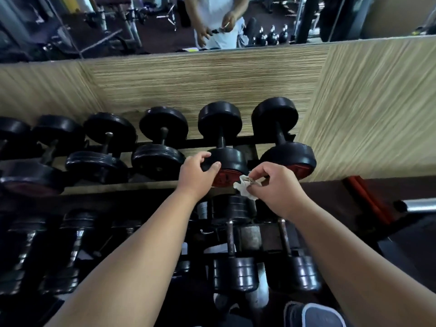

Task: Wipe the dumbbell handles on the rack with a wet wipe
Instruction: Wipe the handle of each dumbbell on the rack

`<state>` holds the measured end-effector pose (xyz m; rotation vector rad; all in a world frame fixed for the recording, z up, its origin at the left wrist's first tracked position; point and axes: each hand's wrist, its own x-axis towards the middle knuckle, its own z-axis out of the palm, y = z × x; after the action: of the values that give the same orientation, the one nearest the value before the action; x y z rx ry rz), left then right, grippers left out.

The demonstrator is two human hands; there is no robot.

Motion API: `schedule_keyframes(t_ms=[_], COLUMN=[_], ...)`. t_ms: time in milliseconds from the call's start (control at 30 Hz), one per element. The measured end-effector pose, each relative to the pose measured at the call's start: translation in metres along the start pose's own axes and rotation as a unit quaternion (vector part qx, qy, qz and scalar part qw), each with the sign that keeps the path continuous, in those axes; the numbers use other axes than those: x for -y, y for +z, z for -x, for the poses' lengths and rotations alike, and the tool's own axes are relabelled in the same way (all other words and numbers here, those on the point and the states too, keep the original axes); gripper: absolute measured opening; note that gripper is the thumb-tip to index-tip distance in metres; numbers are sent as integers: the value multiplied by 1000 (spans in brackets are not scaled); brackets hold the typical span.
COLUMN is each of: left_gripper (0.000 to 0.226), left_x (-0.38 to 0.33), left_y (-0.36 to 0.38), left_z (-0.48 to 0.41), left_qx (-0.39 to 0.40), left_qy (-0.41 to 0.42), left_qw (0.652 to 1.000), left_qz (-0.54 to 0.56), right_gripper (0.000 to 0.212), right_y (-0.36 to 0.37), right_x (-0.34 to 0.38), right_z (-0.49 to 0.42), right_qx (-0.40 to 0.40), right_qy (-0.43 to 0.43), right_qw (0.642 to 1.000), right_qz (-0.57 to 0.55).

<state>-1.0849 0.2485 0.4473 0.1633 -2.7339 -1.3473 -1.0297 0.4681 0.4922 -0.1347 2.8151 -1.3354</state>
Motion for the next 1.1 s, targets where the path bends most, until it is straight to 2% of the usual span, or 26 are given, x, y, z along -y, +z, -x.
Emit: schedule_keyframes(t_ms=[167,267,367,467,600,800,900,1100], left_gripper=[40,43,40,31,31,36,36,33], left_x=[7,14,28,37,45,50,49,48], left_y=[33,63,83,88,91,94,93,93], left_z=[-57,-79,-82,-87,-87,-88,-88,-88], left_qx=[-62,-59,-134,-173,-186,-196,-190,-199], left_qy=[-1,21,52,106,166,174,176,181], left_qw=[998,998,987,975,964,960,961,960], left_qz=[30,-27,-78,-90,-90,-96,-93,-82], right_gripper=[15,15,16,15,17,16,17,10], right_y=[0,2,10,21,31,58,75,87], right_x=[-9,-14,-23,-32,-43,-46,-40,-52], right_z=[-62,-102,-134,-160,-191,-253,-281,-283], right_qx=[-11,-18,-25,-23,-31,-38,-43,67], right_qy=[9,20,31,49,76,72,51,1], right_qw=[1000,1000,999,998,996,996,998,992], right_qz=[0,3,-9,-25,-42,-37,8,109])
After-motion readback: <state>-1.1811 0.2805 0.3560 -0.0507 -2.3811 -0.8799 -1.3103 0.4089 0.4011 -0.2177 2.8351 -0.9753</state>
